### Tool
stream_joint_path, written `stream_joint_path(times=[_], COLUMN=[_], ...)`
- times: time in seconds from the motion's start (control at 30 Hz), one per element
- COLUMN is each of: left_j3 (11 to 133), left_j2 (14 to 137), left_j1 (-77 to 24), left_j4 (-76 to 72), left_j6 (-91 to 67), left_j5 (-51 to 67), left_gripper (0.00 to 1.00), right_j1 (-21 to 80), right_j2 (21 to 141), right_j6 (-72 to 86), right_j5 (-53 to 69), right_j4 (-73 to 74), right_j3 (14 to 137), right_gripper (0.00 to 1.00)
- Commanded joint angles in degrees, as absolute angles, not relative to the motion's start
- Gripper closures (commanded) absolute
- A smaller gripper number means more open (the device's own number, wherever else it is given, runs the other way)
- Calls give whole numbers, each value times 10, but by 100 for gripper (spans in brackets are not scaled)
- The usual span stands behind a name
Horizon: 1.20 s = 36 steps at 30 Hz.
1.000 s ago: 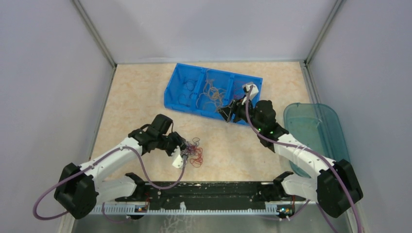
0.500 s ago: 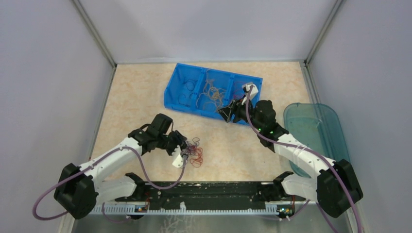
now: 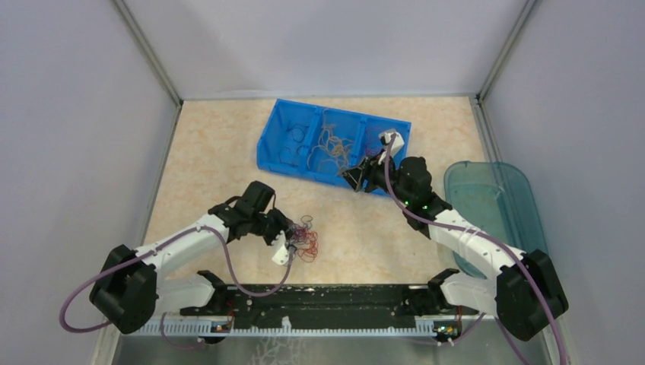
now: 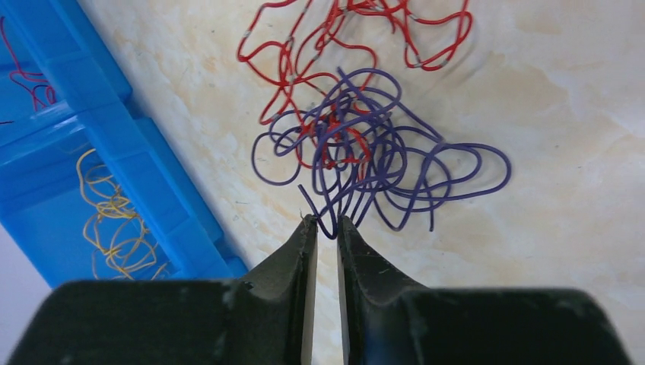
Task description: Untangle the cables
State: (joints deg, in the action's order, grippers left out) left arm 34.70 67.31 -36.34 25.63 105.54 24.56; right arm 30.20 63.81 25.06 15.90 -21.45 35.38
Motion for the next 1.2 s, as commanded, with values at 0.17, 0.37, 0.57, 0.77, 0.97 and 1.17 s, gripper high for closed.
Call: stream_joint_path(times=[0.17,0.37,0.57,0.77,0.97,1.17], left_j3=[334,387,467,592,671,718], left_j2=[666,618,549,554,560,559], left_j1=[-368,-368,-370,-370,-370,-370], left_j4=[220,253,330,388,415,430], left_j6=[1074,1015,900,704,604,564], left_j5=[244,246,287,346,370,386], left_gripper=[93,100,100,100,100,100], right_j1=[299,299,308,366,436,501], right_j2=[628,629,629,625,627,668], right_j6=[250,257,259,210,183,151], right_j5=[156,191,269,290,290,234], right_j4=[-229,-266,-350,-395,-421,-404], right_j3=[386,377,359,356,371,418], right_gripper=[51,46,35,26,19,21])
